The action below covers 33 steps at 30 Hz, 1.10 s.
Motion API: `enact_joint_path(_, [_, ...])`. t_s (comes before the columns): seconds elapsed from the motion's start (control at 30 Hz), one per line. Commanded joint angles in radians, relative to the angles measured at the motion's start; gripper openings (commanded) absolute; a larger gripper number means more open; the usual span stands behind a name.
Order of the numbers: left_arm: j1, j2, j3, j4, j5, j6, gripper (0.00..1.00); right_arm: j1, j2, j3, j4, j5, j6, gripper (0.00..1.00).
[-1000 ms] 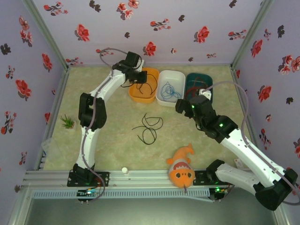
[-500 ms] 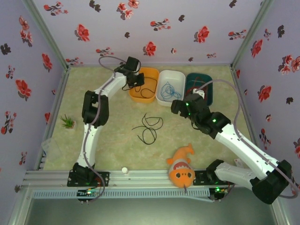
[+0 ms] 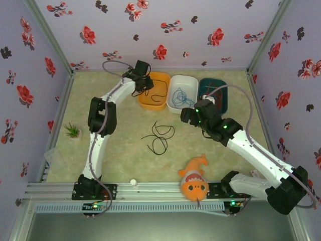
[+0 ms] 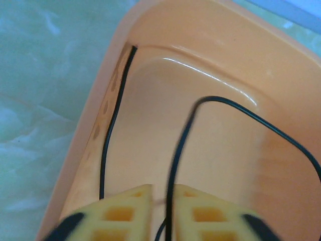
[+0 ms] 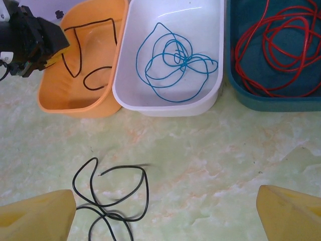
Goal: Untangle the cables
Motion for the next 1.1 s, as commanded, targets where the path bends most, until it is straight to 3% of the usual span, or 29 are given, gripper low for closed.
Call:
enact_joint_path(0.0, [-0.016, -0.047, 0.005, 0.023, -0.031, -0.007, 0.31, -0.006, 0.009, 0.010, 0.016, -0.003, -0.010, 0.93])
enact_joint_path(0.47, [-0.041, -0.240, -0.098, 0.076, -0.048, 0.017, 0.67, -0.006, 0.081, 0.054, -0.019, -0.067, -0.037, 0.80])
enact_joint_path(0.73, [-0.045, -0.433, -0.301, 0.154, -0.087, 0.026, 0.81, -0.002, 0.210, 0.084, -0.051, -0.174, -0.028, 0.68])
enact_joint_path(0.97, [-0.052, -0.630, -0.541, 0.206, -0.112, 0.039, 1.00, 0.035, 0.354, 0.101, -0.069, -0.235, 0.003, 0.66])
enact_joint_path(1.07, [-0.055, -0.719, -0.654, 0.209, -0.127, 0.044, 1.00, 0.046, 0.415, 0.105, -0.054, -0.272, 0.023, 0.64])
